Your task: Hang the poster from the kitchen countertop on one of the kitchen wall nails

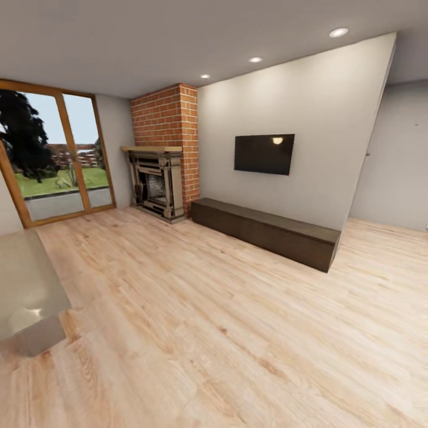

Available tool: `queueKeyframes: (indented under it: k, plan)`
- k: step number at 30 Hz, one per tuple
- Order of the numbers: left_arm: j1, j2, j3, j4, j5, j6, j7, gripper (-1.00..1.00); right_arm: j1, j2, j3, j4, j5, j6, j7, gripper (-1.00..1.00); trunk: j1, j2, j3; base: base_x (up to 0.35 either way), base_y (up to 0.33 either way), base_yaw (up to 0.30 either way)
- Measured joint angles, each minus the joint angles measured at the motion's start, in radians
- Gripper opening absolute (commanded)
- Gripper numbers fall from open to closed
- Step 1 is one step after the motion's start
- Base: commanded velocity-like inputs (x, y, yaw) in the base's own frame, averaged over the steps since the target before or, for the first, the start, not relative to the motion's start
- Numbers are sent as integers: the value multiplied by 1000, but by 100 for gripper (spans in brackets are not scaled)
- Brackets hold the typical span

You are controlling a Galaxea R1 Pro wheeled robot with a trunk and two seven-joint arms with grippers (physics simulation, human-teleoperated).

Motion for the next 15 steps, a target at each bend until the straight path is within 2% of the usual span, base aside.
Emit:
queueKeyframes:
  k: [15]
  plan:
    - [1, 0, 0, 0, 1, -1, 0, 100, 0, -1, 0, 0, 0, -1, 0, 100, 0, 0, 6, 326, -25, -299]
